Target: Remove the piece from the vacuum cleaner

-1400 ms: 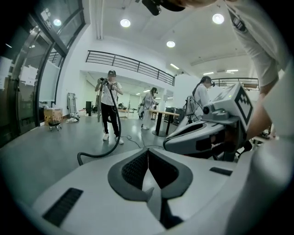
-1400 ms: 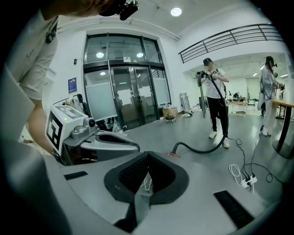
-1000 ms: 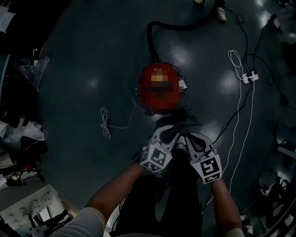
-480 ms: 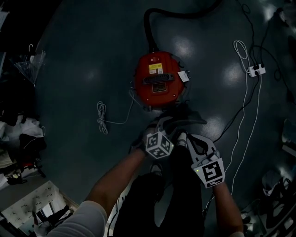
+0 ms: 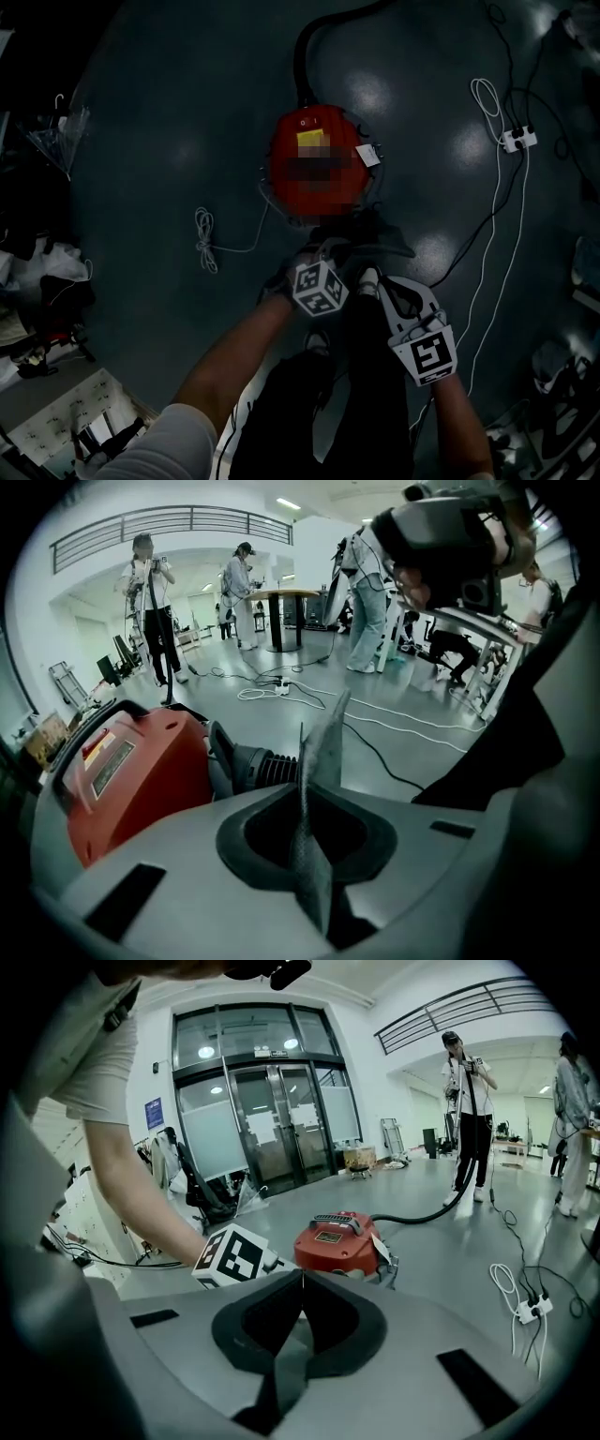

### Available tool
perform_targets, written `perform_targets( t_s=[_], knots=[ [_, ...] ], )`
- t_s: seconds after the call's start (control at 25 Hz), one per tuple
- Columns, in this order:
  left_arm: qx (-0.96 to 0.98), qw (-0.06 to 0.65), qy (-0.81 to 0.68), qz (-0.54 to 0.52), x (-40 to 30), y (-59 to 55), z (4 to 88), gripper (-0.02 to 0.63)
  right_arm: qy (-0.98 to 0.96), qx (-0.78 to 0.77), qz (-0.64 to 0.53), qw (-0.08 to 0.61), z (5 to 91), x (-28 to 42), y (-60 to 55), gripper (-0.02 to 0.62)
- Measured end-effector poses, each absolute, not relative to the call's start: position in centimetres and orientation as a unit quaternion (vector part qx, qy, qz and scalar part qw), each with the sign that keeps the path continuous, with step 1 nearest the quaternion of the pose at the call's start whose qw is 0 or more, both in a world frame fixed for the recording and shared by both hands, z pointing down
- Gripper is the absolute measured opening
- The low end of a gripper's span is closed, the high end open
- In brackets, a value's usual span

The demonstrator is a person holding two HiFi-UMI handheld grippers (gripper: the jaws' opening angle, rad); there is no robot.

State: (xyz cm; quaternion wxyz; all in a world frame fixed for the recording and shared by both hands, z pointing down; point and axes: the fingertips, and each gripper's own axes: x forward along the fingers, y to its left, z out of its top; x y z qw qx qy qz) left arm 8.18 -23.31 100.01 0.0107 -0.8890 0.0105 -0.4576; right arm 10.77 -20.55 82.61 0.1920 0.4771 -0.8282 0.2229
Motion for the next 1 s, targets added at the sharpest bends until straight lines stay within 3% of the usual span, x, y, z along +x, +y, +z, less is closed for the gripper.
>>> perform_targets(
  t_s=[0.52, 1.0],
  knots=[
    [-0.897, -0.008, -0.034, -0.442, 8.1, -18.7, 96.2, 0.029, -0.825, 0.477, 0.23, 0.198, 79.8, 10.4, -19.5, 0.017],
    [-0.914, 0.018, -0.066, -0.399, 2.3, -11.8, 67.0, 0.029, -0.841, 0.479, 0.195, 0.16, 53.5, 3.6, -14.3, 0.017]
  ],
)
